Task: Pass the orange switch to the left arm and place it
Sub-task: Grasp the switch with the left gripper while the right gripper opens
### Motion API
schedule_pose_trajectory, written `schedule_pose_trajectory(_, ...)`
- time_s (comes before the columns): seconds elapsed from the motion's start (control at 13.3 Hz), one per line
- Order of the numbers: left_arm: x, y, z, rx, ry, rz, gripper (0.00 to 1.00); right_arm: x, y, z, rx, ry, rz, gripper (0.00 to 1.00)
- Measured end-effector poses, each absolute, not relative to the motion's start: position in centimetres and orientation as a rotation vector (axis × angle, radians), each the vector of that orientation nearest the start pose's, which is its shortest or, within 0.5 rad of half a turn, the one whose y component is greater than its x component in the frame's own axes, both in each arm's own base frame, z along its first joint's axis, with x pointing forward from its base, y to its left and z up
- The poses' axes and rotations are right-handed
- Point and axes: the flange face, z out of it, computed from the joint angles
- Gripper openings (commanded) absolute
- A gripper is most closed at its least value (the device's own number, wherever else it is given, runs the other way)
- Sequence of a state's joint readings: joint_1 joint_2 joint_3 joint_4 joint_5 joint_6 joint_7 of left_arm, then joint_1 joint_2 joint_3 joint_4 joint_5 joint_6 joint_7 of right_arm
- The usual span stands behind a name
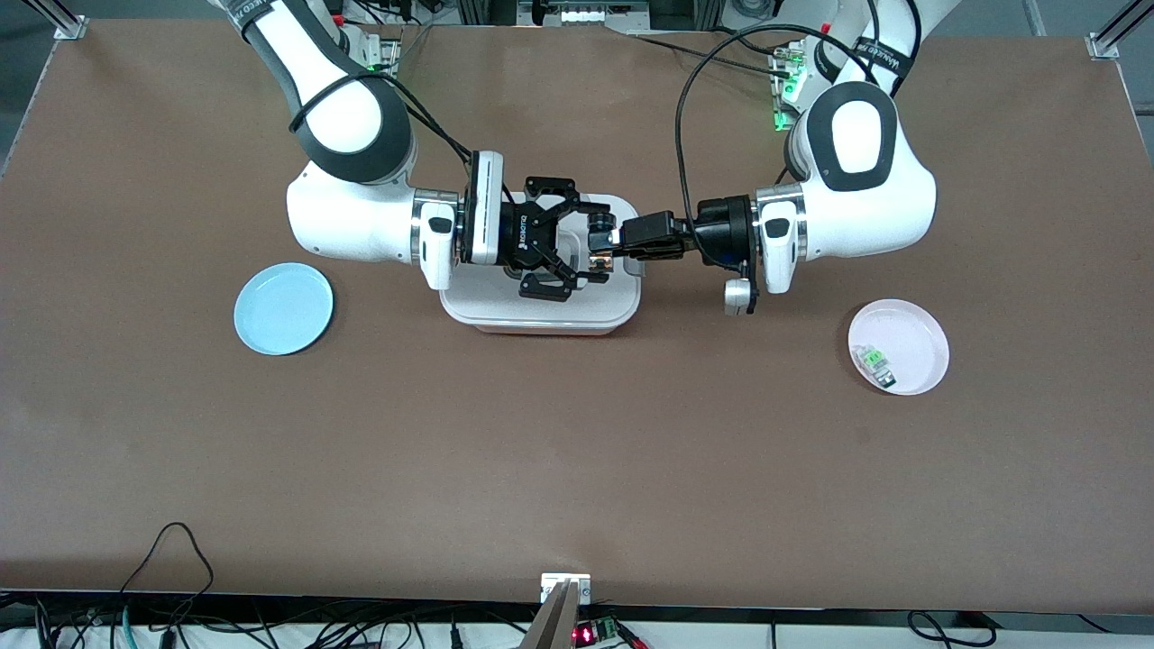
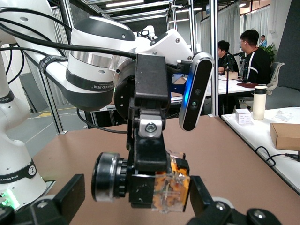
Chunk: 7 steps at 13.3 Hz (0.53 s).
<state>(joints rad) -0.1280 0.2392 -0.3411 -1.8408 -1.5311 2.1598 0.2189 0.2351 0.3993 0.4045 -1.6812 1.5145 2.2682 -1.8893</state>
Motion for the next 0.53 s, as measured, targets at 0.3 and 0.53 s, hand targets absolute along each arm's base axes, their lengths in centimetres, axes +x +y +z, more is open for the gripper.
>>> schedule_pose_trajectory(0.3, 56.5, -31.1, 45.1, 1.809, 0.224, -0.115, 0.08, 56.3, 39.9, 43.2, -1.430, -1.265, -1.014, 1.00)
schedule_pose_trajectory(0.53, 57.1, -30.0, 45.5, 1.908, 0.144, -0.073, 0.08, 56.9, 39.1, 43.1, -1.441, -1.258, -1.023, 1.00)
